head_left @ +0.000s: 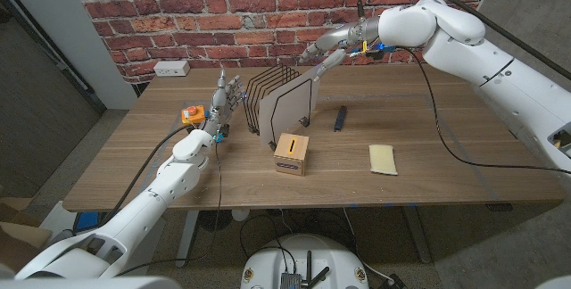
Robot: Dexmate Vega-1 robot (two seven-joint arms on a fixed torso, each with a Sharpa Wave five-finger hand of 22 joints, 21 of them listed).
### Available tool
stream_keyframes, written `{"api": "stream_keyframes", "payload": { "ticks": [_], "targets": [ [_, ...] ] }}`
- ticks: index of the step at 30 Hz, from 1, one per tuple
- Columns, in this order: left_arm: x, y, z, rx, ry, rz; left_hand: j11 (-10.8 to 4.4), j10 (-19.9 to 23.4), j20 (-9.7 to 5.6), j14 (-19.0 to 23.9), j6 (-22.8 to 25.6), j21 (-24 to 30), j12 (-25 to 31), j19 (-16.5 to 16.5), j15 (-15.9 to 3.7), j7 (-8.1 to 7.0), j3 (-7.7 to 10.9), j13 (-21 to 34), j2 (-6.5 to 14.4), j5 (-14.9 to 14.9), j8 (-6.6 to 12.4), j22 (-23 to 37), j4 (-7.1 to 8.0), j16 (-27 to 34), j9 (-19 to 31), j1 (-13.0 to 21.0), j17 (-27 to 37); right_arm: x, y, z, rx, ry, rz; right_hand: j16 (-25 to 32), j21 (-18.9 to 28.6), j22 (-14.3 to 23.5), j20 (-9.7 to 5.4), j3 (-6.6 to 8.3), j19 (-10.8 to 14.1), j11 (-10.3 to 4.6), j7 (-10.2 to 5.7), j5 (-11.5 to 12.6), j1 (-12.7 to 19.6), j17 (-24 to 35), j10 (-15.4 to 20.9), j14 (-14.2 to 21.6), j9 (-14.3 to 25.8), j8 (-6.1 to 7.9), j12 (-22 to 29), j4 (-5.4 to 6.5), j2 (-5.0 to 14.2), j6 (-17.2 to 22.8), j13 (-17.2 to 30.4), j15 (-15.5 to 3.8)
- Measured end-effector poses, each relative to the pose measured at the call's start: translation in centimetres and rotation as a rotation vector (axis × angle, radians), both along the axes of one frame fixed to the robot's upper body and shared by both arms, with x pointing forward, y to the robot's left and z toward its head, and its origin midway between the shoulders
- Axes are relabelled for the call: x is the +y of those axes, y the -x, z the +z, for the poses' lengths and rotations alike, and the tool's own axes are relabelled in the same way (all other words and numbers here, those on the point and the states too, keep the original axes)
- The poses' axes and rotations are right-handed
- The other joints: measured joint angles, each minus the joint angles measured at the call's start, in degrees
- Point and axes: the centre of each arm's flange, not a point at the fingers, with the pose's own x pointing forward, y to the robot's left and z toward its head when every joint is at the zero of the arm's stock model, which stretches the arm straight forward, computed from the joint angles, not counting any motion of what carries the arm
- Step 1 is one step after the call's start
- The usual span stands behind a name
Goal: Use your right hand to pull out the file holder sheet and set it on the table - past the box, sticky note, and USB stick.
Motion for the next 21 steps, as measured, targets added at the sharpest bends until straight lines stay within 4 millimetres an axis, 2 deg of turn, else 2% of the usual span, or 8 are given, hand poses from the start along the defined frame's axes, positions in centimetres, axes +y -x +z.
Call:
{"api": "stream_keyframes", "payload": {
  "ticks": [5, 14, 21],
  "targets": [
    [0.0, 0.0, 0.0, 0.000, 0.000, 0.000, 0.00, 0.00, 0.00, 0.00, 0.00, 0.00, 0.00, 0.00, 0.00, 0.00, 0.00, 0.00, 0.00, 0.00, 0.00, 0.00, 0.00, 0.00, 0.00, 0.00, 0.00, 0.5, -0.1, -0.1, -0.012, 0.036, -0.001, 0.59, 0.00, 0.00, -0.13, 0.20, 0.68, -0.43, -1.49, -0.19, 1.13, 0.12, 1.61, 1.81, 0.00, 0.33, 0.26, 0.20, -0.25, 1.53, 0.28, 0.09],
    [0.0, 0.0, 0.0, 0.000, 0.000, 0.000, 0.00, 0.00, 0.00, 0.00, -0.22, 0.00, 0.00, 0.00, 0.00, -0.21, 0.00, 0.00, 0.00, 0.00, 0.00, 0.00, 0.00, 0.00, 0.00, 0.00, 0.00, 1.3, -0.3, -0.1, -0.027, 0.088, 0.011, 1.21, 0.00, 0.00, -0.46, 0.20, 2.24, -0.81, -2.63, -0.40, 2.86, 0.17, 3.30, 3.53, 0.00, 0.80, 0.26, 0.20, -0.76, 3.07, 0.28, -0.12],
    [0.0, 0.0, 0.0, 0.000, 0.000, 0.000, 0.00, 0.00, 0.00, 0.00, -0.22, 0.00, 0.00, 0.00, 0.00, -0.21, 0.00, 0.00, 0.00, 0.00, 0.00, 0.00, 0.00, 0.00, 0.00, 0.00, 0.00, 1.9, -0.5, -0.3, -0.041, 0.120, 0.022, 2.11, 0.27, 0.00, -1.60, 0.36, 3.38, -1.54, -3.59, -0.40, 4.87, 0.44, 5.26, 5.98, -0.01, 0.94, 0.49, 0.36, -0.56, 4.64, 0.27, 0.02]
  ]
}}
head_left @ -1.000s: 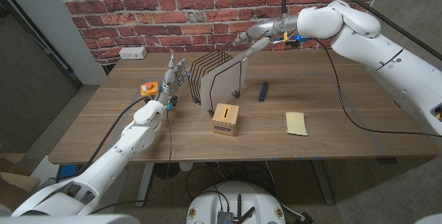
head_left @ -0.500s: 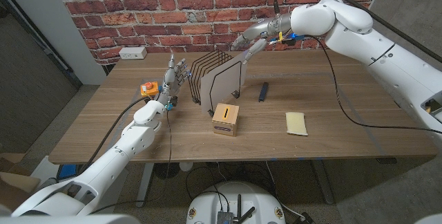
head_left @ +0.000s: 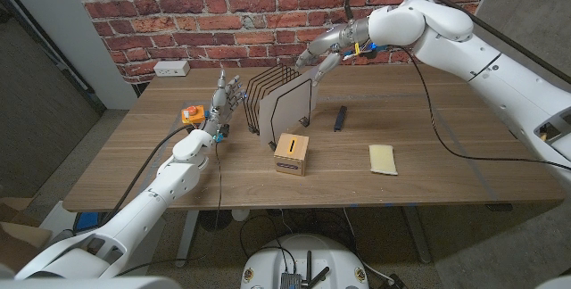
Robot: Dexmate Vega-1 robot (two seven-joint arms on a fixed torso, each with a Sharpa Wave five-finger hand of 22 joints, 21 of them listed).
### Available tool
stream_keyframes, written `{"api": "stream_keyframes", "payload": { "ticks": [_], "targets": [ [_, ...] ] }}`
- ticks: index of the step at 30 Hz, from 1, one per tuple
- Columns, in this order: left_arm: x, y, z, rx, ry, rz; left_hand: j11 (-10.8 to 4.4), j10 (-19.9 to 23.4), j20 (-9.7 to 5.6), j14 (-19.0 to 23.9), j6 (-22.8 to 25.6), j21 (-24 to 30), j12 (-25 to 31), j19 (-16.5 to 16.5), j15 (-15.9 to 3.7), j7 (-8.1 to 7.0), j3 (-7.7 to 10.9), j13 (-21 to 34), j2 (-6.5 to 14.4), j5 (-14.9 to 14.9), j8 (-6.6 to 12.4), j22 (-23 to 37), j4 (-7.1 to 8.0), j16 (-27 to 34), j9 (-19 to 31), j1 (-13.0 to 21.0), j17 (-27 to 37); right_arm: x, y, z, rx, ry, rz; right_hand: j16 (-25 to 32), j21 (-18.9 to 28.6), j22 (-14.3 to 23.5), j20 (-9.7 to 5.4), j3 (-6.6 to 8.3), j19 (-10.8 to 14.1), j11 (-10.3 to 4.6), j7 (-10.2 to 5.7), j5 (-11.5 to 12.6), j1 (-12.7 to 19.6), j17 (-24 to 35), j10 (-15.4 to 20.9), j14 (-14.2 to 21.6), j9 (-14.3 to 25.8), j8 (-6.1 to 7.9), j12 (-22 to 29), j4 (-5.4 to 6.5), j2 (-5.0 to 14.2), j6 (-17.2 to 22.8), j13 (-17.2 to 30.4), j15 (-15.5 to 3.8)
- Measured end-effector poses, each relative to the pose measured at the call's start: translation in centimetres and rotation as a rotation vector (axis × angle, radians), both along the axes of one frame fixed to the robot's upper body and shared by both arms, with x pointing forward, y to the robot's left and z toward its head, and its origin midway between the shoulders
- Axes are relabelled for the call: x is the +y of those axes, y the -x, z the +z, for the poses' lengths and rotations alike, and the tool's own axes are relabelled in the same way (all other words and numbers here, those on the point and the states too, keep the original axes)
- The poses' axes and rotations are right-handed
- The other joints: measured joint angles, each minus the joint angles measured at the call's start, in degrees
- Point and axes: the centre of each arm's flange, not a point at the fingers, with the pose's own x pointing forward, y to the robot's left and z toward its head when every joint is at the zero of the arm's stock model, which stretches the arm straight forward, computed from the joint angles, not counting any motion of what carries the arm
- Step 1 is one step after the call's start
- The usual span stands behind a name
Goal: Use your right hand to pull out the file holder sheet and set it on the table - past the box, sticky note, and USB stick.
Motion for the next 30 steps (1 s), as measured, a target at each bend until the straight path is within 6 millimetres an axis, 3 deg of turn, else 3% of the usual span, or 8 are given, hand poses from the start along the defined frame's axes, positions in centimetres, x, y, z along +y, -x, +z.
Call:
{"api": "stream_keyframes", "payload": {
  "ticks": [12, 30],
  "targets": [
    [0.0, 0.0, 0.0, 0.000, 0.000, 0.000, 0.00, 0.00, 0.00, 0.00, 0.00, 0.00, 0.00, 0.00, 0.00, 0.00, 0.00, 0.00, 0.00, 0.00, 0.00, 0.00, 0.00, 0.00, 0.00, 0.00, 0.00, 0.7, -0.3, -0.3, -0.044, 0.034, 0.022, 2.70, 0.62, 0.29, -0.19, 0.07, 4.71, -1.96, -1.75, -0.44, 3.34, 0.53, 5.01, 5.83, 0.28, 1.35, 0.42, 0.07, -1.05, 4.83, 0.00, -0.29],
    [0.0, 0.0, 0.0, 0.000, 0.000, 0.000, 0.00, 0.00, 0.00, 0.00, 0.00, 0.00, 0.00, 0.00, 0.00, 0.01, 0.00, 0.00, 0.00, 0.00, 0.00, 0.00, 0.00, 0.00, 0.00, 0.00, 0.00, 1.4, -0.4, -1.1, -0.128, 0.027, 0.078, 6.59, 1.73, 0.56, -0.77, -1.71, 11.88, -5.43, -2.84, -0.42, 9.73, 2.13, 14.62, 13.22, 0.54, 3.77, 1.27, 0.10, -1.43, 13.68, 0.54, -0.64]
  ]
}}
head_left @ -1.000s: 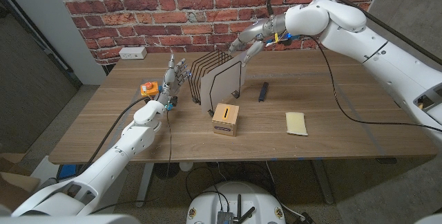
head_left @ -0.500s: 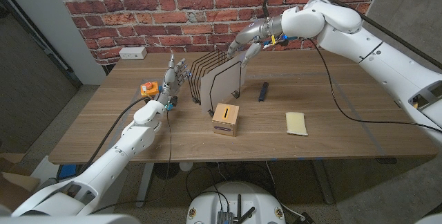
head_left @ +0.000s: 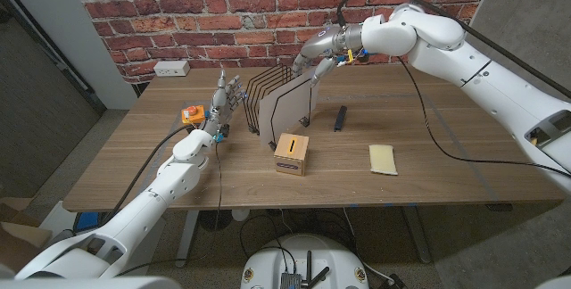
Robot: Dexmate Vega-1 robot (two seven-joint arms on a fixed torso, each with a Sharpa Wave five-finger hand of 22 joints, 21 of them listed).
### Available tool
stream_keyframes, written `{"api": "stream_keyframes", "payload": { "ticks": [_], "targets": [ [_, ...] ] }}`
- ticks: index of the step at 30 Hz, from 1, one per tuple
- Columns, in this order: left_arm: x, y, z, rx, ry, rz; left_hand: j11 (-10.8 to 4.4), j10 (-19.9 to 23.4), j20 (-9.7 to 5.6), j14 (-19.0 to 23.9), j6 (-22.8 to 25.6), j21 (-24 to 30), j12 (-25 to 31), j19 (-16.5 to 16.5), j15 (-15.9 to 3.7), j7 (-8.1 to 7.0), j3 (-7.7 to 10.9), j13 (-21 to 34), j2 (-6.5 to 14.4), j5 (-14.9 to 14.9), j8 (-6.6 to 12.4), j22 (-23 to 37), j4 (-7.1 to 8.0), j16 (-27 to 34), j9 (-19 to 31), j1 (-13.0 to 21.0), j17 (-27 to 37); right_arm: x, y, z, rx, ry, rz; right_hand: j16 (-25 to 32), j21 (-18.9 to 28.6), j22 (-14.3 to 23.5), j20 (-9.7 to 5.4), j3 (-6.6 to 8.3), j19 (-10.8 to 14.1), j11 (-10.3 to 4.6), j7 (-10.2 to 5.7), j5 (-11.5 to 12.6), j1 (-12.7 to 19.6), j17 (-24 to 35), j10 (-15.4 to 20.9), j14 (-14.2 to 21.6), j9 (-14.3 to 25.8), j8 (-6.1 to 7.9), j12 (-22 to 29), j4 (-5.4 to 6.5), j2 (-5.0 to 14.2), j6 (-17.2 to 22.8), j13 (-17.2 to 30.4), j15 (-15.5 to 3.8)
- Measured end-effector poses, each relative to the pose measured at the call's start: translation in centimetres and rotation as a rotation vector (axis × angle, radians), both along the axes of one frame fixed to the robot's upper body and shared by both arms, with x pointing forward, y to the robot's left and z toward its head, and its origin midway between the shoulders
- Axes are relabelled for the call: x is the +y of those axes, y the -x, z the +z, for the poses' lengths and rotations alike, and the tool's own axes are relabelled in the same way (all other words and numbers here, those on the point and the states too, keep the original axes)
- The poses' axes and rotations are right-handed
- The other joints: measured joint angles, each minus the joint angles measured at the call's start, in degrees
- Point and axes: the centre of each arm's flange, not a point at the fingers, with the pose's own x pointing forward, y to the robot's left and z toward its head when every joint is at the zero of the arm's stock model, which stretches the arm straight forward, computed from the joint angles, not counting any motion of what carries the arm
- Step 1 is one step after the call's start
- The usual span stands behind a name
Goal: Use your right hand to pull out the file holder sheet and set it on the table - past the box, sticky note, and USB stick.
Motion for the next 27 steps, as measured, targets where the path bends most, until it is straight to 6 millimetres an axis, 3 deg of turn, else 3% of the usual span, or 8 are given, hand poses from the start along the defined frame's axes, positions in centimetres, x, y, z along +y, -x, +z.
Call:
{"api": "stream_keyframes", "payload": {
  "ticks": [19, 27],
  "targets": [
    [0.01, 0.00, 0.00, 0.000, 0.000, 0.000, 0.00, 0.00, 0.00, 0.00, 0.00, 0.00, 0.00, 0.00, 0.00, 0.00, 0.00, 0.00, 0.00, 0.00, 0.00, 0.00, 0.00, 0.00, 0.00, 0.00, 0.00, 0.41, -0.19, -0.57, -0.060, -0.033, 0.043, 2.49, -0.46, 0.05, -0.21, -2.49, 2.64, -0.50, -0.68, 0.68, 6.37, 1.24, 8.07, 8.23, 0.58, 2.94, -0.01, 0.67, 0.03, 7.68, 0.26, -0.87],
    [0.02, 0.00, -0.01, 0.000, 0.000, 0.000, 0.00, 0.00, 0.00, 0.00, 0.00, 0.00, 0.00, 0.00, 0.00, 0.00, 0.00, 0.00, 0.00, 0.00, 0.00, 0.00, 0.00, 0.00, 0.00, 0.00, 0.00, 0.46, -0.40, -0.77, -0.072, -0.038, 0.054, 1.97, 0.44, 0.53, -0.86, -3.73, 6.94, -0.44, -0.55, 0.68, 8.77, 2.36, 9.79, 10.85, 1.05, 4.22, -1.55, 1.00, 1.08, 10.14, 0.44, -1.66]
  ]
}}
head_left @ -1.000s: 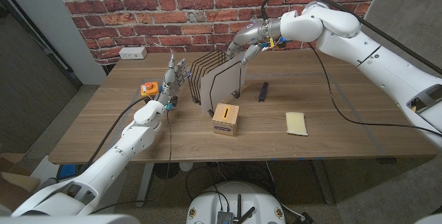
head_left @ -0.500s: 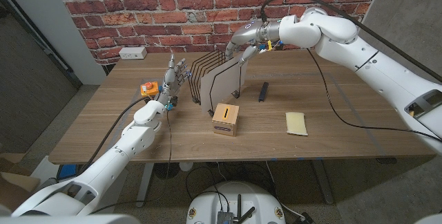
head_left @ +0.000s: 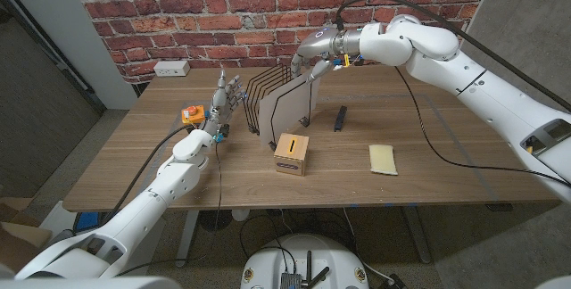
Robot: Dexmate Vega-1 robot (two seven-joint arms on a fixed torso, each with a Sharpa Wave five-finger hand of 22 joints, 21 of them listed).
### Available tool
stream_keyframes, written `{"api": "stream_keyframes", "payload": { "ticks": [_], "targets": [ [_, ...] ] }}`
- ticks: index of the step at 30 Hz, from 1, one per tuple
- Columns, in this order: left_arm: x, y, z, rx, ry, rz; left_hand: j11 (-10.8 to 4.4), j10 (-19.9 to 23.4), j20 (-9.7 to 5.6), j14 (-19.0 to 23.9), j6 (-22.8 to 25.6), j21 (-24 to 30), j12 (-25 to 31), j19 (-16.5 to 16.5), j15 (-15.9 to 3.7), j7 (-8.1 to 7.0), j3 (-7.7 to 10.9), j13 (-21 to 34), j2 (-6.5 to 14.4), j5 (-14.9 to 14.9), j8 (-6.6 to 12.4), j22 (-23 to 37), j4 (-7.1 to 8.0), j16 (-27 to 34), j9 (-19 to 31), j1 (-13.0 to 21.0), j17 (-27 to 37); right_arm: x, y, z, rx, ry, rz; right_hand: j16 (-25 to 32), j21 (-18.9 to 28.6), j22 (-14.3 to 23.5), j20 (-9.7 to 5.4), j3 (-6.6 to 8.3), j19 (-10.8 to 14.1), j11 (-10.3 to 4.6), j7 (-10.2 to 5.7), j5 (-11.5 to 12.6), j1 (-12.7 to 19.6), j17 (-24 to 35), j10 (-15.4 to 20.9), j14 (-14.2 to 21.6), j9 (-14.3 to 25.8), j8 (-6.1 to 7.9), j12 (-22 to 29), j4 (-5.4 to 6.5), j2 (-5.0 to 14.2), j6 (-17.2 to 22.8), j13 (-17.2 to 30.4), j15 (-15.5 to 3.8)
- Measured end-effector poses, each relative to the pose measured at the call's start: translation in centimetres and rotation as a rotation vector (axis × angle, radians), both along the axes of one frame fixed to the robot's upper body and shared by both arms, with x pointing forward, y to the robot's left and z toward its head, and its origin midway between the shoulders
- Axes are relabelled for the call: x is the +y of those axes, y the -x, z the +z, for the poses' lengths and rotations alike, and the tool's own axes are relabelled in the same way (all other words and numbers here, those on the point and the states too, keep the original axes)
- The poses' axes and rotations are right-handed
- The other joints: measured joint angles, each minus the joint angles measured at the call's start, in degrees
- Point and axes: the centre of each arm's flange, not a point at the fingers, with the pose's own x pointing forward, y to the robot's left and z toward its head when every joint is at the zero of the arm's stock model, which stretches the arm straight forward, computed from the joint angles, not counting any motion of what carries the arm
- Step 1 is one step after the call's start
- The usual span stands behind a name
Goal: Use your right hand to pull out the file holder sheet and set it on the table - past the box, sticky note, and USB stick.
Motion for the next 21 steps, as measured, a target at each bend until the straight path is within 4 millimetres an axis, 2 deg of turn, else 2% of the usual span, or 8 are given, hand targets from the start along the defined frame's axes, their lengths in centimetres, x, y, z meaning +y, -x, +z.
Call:
{"api": "stream_keyframes", "payload": {
  "ticks": [11, 14, 21],
  "targets": [
    [0.00, 0.01, -0.01, 0.000, 0.000, 0.000, 0.00, 0.00, 0.00, 0.00, 0.00, 0.00, 0.00, 0.00, 0.00, 0.00, 0.00, 0.00, 0.00, 0.00, 0.00, 0.00, 0.00, 0.00, 0.00, 0.00, 0.00, -0.06, -0.36, -0.17, -0.003, -0.003, 0.012, -3.81, 0.00, 0.26, -0.18, -3.51, 0.18, 0.06, 0.16, 0.00, 3.18, 1.34, 3.72, 4.49, -0.13, 2.06, -0.46, 0.15, 1.82, 3.35, 0.92, -1.22],
    [0.01, 0.01, -0.01, 0.000, 0.000, 0.000, 0.00, 0.00, 0.00, 0.00, 0.00, 0.00, 0.00, 0.00, 0.00, 0.00, 0.00, 0.00, 0.00, 0.00, 0.00, 0.00, 0.00, 0.00, 0.00, 0.00, 0.00, -0.08, -0.47, -0.27, -0.002, -0.002, 0.016, -4.63, 0.00, 0.26, 0.02, -4.02, -0.06, 0.13, 0.14, 0.00, 3.17, 1.34, 4.85, 4.49, 0.01, 2.67, -0.27, 0.53, 1.81, 4.34, 1.52, -1.22],
    [0.01, 0.01, -0.01, 0.000, 0.000, 0.000, 0.00, 0.00, 0.00, 0.00, 0.00, 0.00, 0.00, 0.00, 0.00, 0.00, 0.00, 0.00, 0.00, 0.00, 0.00, 0.00, 0.00, 0.00, 0.00, 0.00, 0.00, -0.03, -0.58, -0.37, 0.000, 0.004, 0.028, -5.04, 0.00, 0.26, 0.02, -4.50, -0.06, 0.11, 0.07, 0.00, 2.77, 1.87, 6.71, 5.77, -0.10, 3.12, 0.05, 0.56, 2.20, 5.72, 2.09, -1.44]
  ]
}}
